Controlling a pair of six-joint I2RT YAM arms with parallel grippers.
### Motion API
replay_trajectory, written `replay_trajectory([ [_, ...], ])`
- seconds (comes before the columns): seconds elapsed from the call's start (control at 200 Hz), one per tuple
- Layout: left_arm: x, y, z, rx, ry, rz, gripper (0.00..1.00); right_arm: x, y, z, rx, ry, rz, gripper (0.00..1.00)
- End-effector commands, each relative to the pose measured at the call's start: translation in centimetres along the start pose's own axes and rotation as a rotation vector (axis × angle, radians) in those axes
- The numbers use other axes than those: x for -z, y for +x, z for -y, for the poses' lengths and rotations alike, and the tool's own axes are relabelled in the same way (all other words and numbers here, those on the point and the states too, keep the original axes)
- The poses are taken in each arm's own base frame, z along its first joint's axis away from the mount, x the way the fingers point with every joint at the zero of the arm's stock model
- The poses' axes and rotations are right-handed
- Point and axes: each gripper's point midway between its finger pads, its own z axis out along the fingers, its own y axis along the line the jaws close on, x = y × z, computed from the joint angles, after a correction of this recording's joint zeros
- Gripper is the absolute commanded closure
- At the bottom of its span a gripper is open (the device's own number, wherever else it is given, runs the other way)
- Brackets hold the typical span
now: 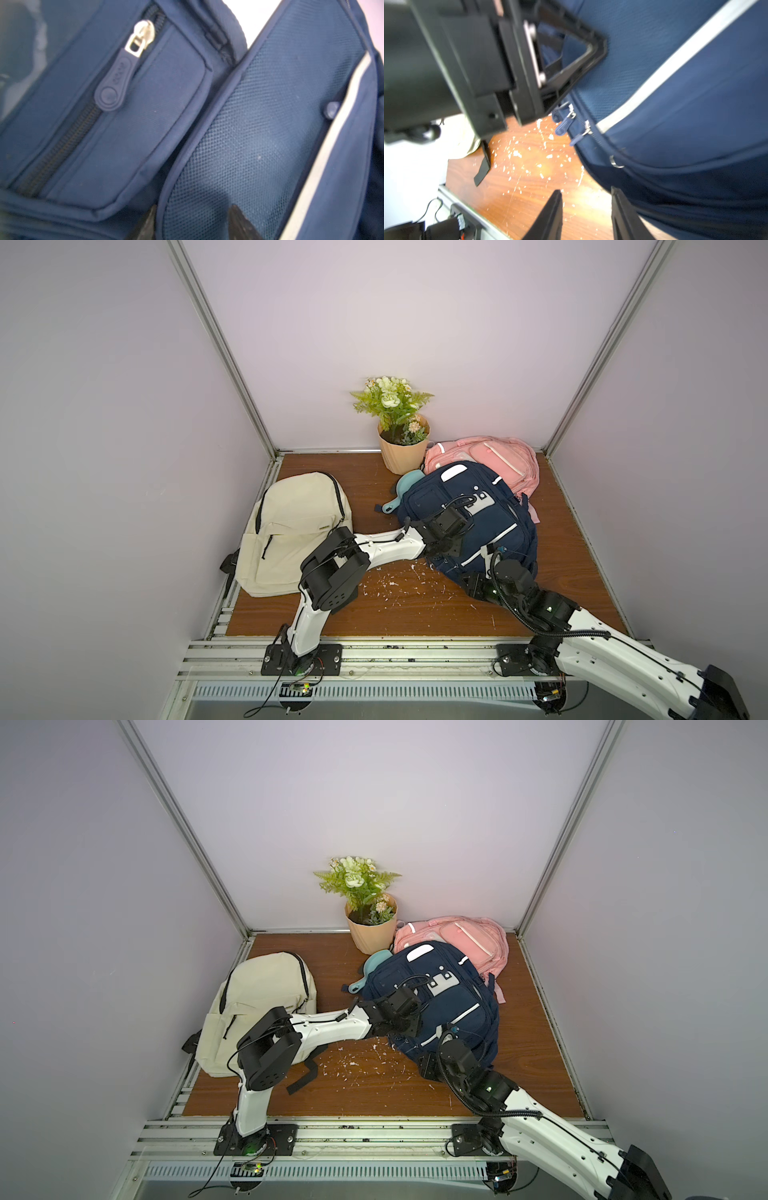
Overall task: Zip up the backpack
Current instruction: Zip the zipper on the backpack.
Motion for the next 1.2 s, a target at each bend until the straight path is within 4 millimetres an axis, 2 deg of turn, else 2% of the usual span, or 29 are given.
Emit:
replay_trajectory([
  [0.0,0.0,-0.2,0.7,0.036,0.054,0.012,0.53,-0.5,-1.1,-1.0,-0.100,-0.064,0.079,0.57],
  [0.195,0.5,-0.3,0.9,0.045,0.065,0.027,0.63,-1.1,-2.3,-0.9,-0.146,-0.046,0.149,0.57],
  [0.355,0.4,0.2,0.8,0.051,0.071,0.024,0.70,-2.1,-2.4,-0.9,-0.171,-0.035,0.163,0.57],
  [0.585,0.5,0.2,0.7,0.051,0.070,0.023,0.76,-3.4,-1.5,2.3,-0.204,0.127,0.169,0.59],
  [0.751,0.4,0.5,0.6,0.053,0.072,0.019,0.79,-4.1,-2.1,2.0,-0.192,0.143,0.193,0.59],
  [0.981,0.4,0.8,0.5,0.055,0.072,0.011,0.84,-5.3,-2.2,3.3,-0.122,0.271,0.189,0.66],
  [1.196,0.6,1.1,0.3,0.059,0.070,0.011,0.87,-5.1,-2.6,3.7,-0.129,0.302,0.212,0.73],
])
